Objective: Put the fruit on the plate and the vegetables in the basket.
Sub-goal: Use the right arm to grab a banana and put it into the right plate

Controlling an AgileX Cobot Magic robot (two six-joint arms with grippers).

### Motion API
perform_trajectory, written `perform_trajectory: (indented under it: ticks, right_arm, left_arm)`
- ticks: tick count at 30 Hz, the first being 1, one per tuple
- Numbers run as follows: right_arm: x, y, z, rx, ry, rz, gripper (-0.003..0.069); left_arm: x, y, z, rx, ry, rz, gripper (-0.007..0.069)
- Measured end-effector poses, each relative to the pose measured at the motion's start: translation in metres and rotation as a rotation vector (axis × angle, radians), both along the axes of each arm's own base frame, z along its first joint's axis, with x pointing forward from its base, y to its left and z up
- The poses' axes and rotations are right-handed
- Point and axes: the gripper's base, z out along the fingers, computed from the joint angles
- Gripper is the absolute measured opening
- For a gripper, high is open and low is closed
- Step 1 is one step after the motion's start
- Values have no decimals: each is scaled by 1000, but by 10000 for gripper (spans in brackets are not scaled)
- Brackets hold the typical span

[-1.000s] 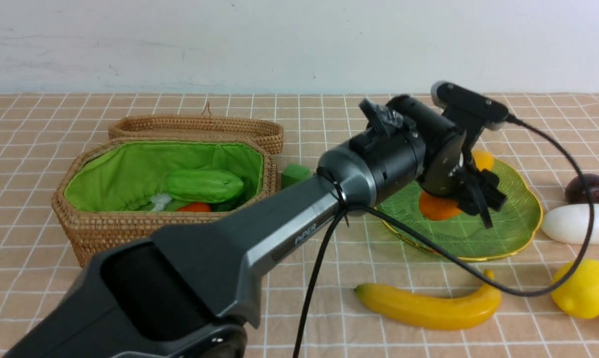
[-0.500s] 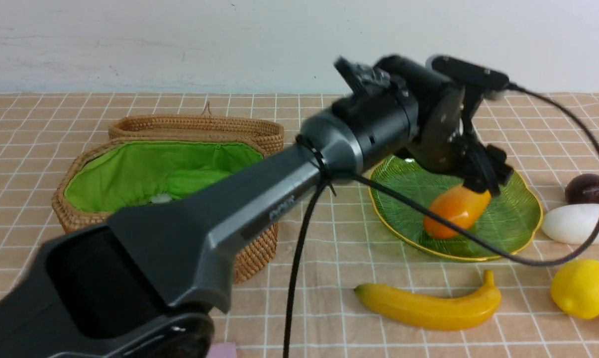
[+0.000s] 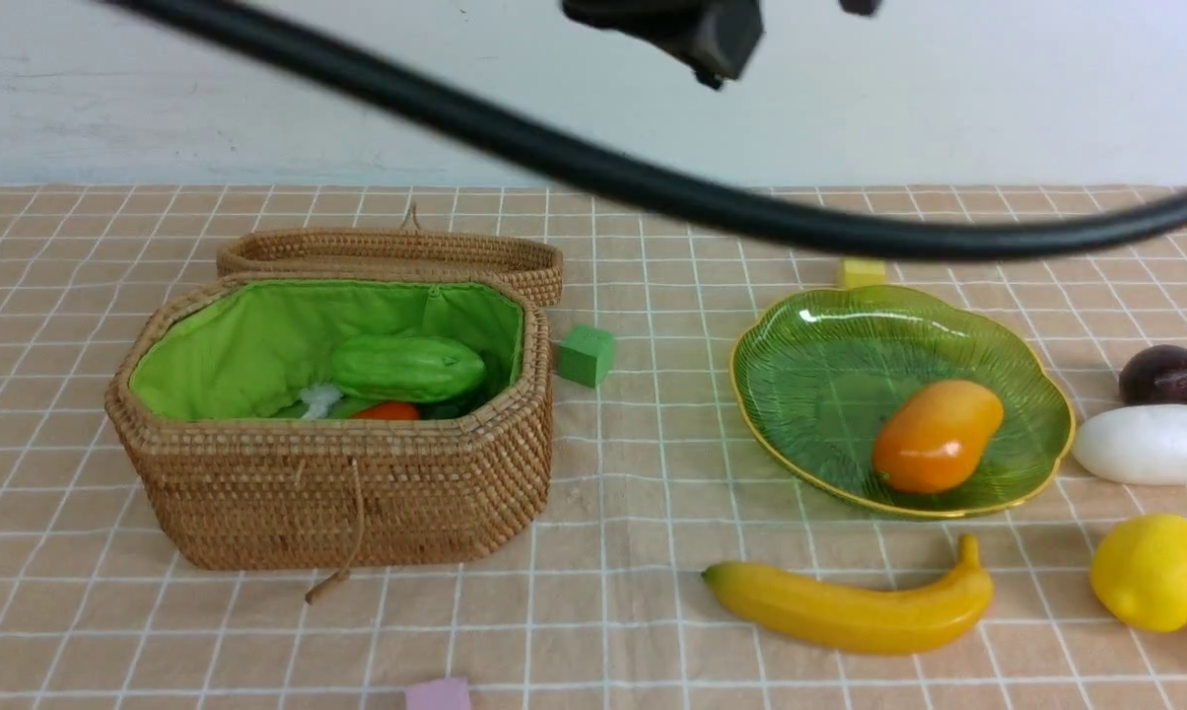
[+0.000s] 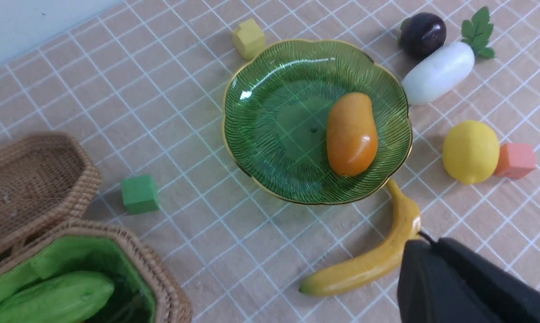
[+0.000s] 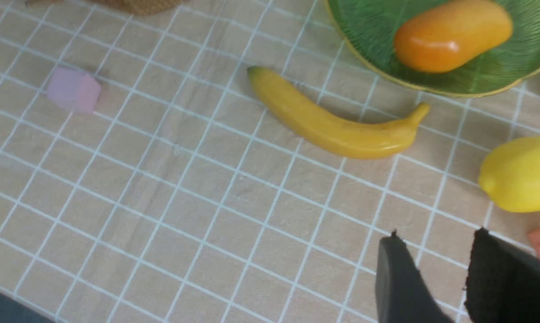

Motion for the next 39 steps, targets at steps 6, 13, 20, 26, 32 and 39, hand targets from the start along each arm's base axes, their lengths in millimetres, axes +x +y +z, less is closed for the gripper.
perform_trajectory:
  ticks: [6, 13, 20, 26, 32, 39]
  right_arm:
    - [66, 26, -35, -66, 100, 62, 239]
    - [115, 60, -92, -203, 216, 312, 257]
    - [138, 100, -154, -417, 228, 667, 413]
    - [160, 105, -190, -543, 186, 745, 524]
    - [174, 108, -218, -612, 166, 775, 527]
    - [178, 110, -230, -621, 177, 784, 371]
  left_arm:
    - [-70, 73, -17, 19, 49, -8, -13]
    - [-150, 147, -84, -184, -16, -64, -13]
    - [-191, 187, -145, -386, -142, -82, -13]
    - [-200, 196, -150, -428, -178, -86, -13]
    - [-200, 196, -150, -436, -183, -88, -13]
    - [-200, 196, -150, -439, -182, -89, -13]
